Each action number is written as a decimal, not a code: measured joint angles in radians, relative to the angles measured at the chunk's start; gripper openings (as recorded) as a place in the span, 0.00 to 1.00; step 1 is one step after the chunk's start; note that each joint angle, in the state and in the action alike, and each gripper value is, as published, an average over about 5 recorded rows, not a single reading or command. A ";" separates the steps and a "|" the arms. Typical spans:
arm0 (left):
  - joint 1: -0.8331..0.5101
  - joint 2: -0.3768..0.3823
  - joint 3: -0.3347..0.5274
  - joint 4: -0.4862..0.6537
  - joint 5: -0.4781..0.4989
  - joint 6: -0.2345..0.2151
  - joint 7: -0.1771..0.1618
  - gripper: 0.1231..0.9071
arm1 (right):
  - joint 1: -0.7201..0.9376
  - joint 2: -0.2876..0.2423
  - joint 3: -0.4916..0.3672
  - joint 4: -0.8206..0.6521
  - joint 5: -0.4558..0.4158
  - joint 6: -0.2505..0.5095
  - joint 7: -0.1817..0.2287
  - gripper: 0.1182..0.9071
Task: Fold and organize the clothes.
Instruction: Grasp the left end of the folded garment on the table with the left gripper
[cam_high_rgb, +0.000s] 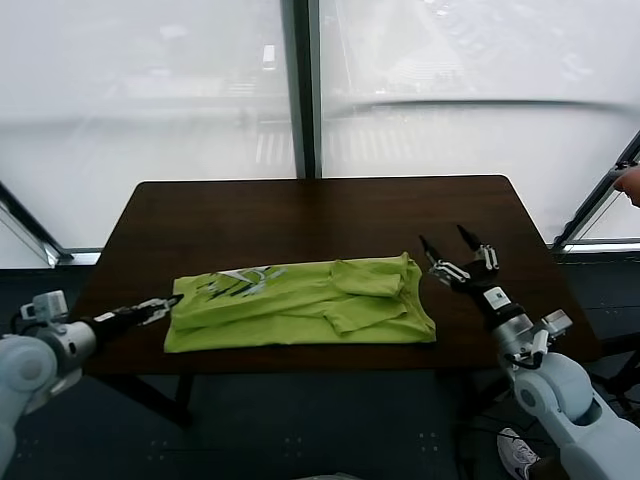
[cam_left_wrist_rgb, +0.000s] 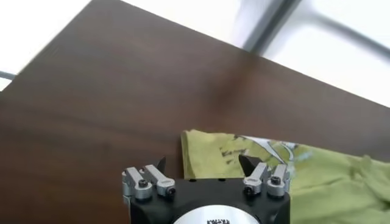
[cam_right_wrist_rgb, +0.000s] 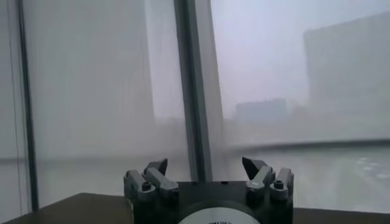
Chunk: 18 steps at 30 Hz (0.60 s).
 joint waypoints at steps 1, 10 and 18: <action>0.004 0.003 0.004 0.004 0.007 0.000 0.015 1.00 | -0.006 0.001 0.005 0.002 0.000 0.001 0.000 1.00; 0.014 0.019 0.034 0.024 0.035 0.000 0.068 1.00 | -0.040 0.013 0.037 0.013 -0.001 0.002 0.002 1.00; 0.000 0.016 0.061 0.019 0.002 0.000 0.065 1.00 | -0.066 0.022 0.057 0.028 -0.003 0.003 0.002 1.00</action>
